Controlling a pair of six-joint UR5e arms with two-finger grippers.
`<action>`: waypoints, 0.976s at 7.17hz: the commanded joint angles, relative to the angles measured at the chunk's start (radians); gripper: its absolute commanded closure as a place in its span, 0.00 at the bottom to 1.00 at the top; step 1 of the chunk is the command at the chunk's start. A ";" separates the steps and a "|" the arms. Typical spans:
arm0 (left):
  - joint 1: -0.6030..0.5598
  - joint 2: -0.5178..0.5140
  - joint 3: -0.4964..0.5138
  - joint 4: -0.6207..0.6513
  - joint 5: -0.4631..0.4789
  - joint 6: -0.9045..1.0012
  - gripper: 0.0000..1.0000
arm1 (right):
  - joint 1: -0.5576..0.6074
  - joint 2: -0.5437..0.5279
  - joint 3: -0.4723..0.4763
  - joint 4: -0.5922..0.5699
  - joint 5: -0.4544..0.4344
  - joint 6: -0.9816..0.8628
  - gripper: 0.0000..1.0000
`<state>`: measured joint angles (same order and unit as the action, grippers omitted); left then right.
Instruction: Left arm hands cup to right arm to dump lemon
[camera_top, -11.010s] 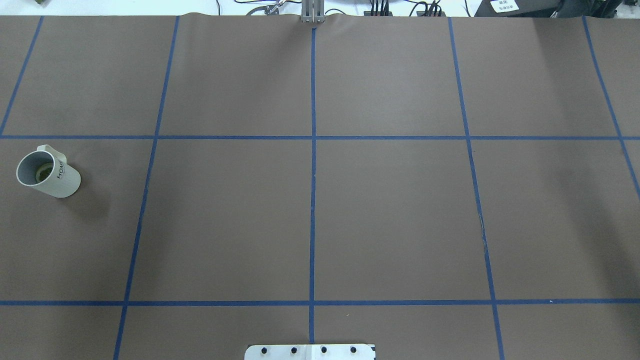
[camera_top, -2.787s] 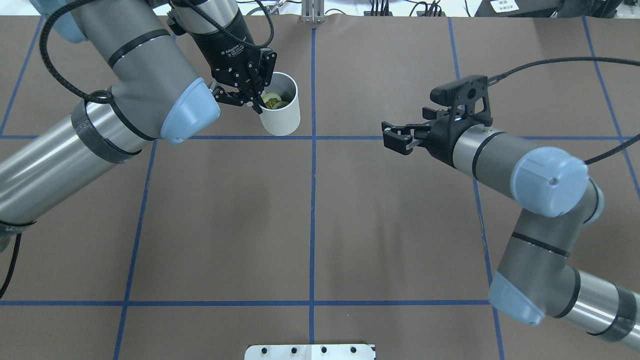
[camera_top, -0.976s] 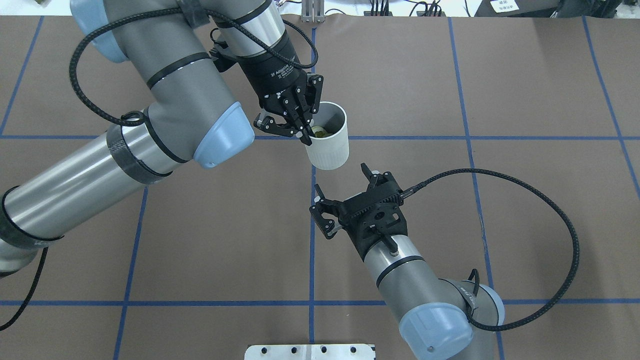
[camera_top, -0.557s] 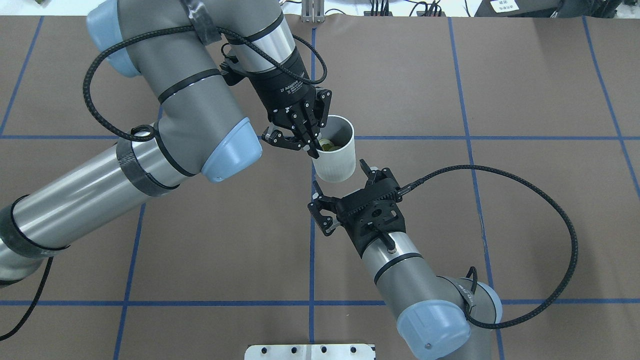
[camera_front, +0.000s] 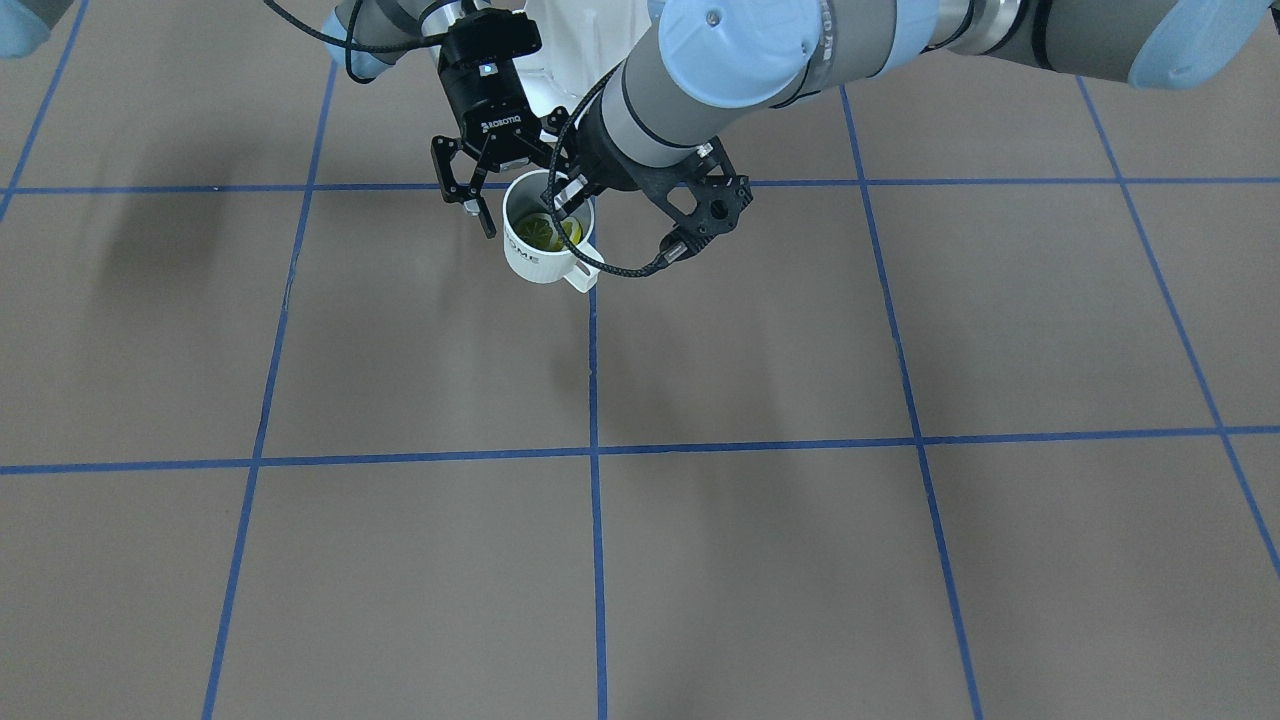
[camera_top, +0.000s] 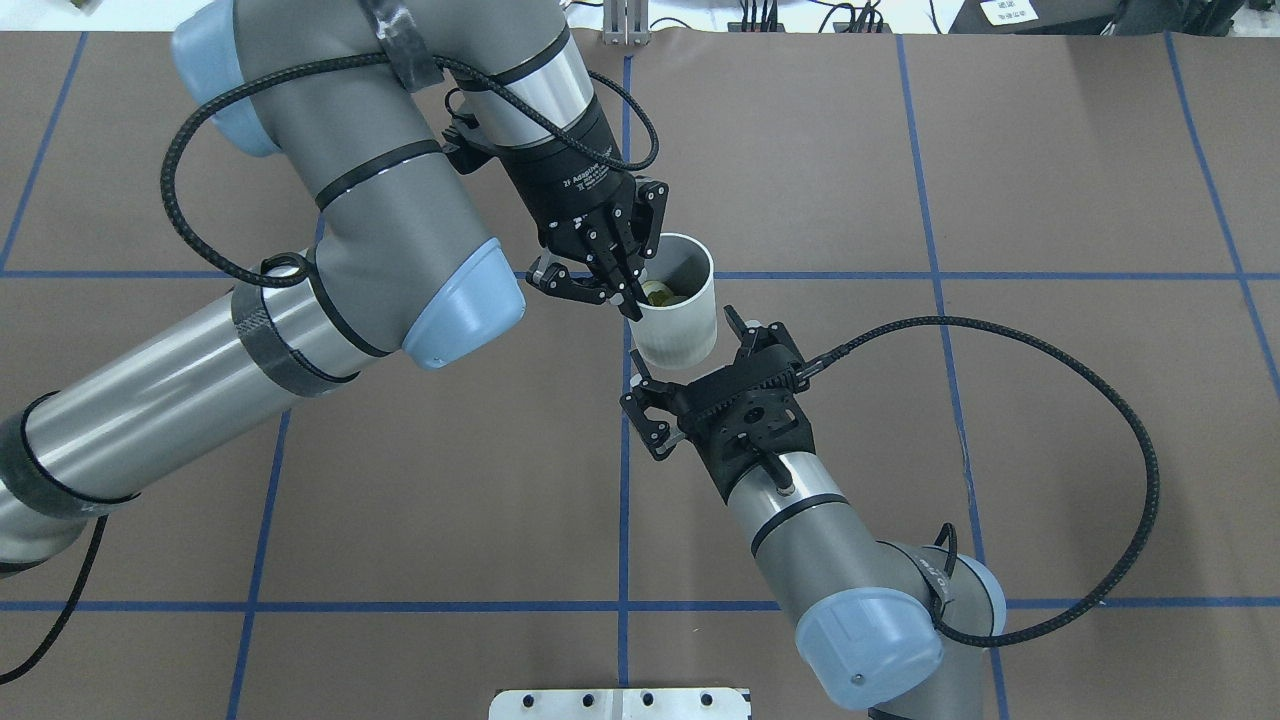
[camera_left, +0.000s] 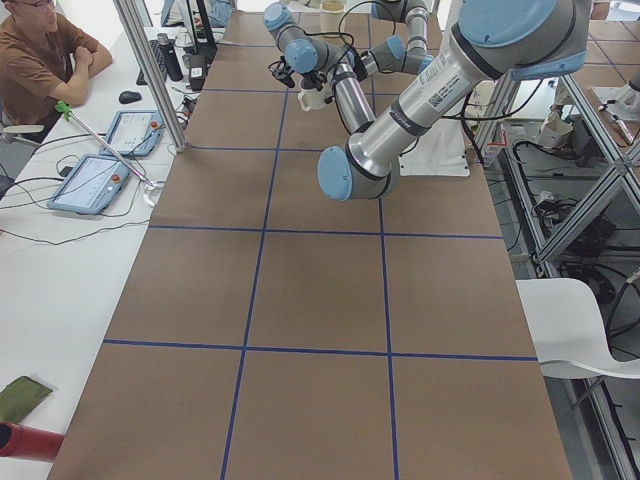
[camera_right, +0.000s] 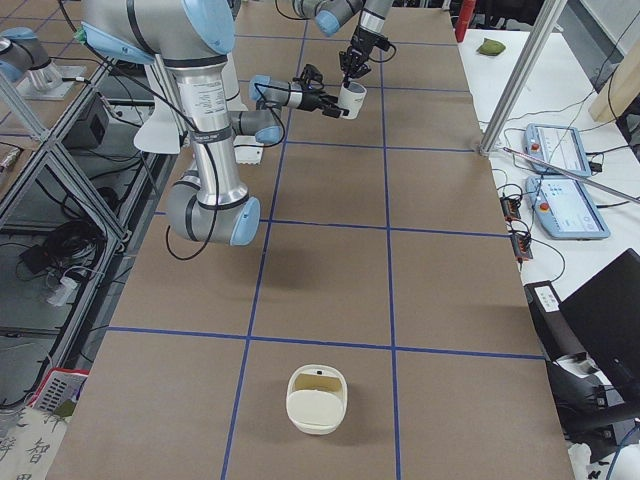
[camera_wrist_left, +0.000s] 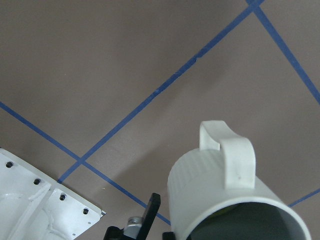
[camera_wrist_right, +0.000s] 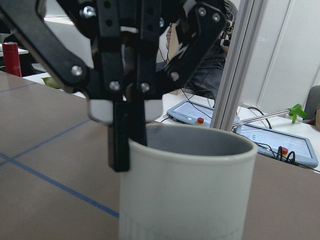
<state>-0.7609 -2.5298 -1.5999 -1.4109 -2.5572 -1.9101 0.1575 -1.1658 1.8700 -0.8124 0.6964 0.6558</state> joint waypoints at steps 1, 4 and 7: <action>0.002 -0.001 -0.005 -0.002 -0.001 -0.001 1.00 | 0.001 0.000 -0.002 0.002 -0.002 0.007 0.01; 0.003 -0.006 -0.006 -0.003 -0.032 -0.001 1.00 | 0.001 0.002 -0.003 0.034 -0.009 0.010 0.01; 0.014 -0.006 -0.014 -0.003 -0.032 -0.001 1.00 | 0.001 0.000 -0.025 0.073 -0.009 0.007 0.01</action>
<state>-0.7483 -2.5356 -1.6125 -1.4143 -2.5888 -1.9114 0.1581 -1.1656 1.8494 -0.7461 0.6873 0.6634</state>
